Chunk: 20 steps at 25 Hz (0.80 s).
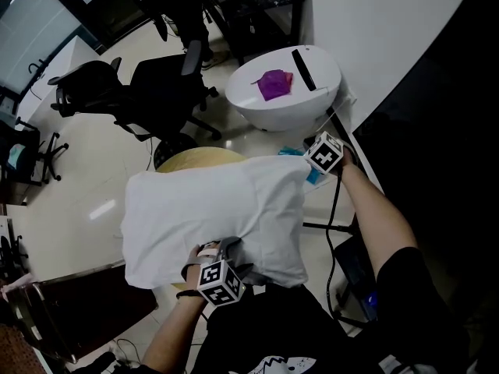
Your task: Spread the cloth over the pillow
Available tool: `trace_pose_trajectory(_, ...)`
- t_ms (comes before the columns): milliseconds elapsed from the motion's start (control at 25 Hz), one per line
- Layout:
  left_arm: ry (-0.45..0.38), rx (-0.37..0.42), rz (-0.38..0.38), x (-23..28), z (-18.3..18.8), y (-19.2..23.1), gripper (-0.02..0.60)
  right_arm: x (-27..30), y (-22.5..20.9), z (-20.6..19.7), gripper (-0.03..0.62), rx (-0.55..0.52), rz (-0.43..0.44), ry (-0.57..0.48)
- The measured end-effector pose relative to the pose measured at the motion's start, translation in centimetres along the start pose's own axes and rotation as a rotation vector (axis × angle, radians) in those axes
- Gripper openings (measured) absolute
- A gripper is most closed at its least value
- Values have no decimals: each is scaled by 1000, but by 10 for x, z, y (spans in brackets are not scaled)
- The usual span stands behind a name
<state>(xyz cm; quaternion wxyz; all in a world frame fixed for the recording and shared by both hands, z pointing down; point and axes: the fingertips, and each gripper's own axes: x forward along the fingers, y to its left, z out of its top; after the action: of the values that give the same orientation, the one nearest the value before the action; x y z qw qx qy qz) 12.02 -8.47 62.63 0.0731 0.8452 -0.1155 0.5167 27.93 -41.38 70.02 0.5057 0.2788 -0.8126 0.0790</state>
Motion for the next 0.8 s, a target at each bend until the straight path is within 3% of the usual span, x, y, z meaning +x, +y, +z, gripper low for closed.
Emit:
trace_pose_trajectory(360, -18, 27, 25, -1, 0, 6, 310, -19, 30, 8, 7, -3, -19, -91)
trace_pose_trajectory(640, -72, 100, 75, -25, 2, 2, 310, -103, 74, 37, 8, -21, -64, -247)
trace_pose_trajectory(800, -80, 158, 80, -35, -12, -15, 310, -152, 116, 36, 8, -36, -93, -276)
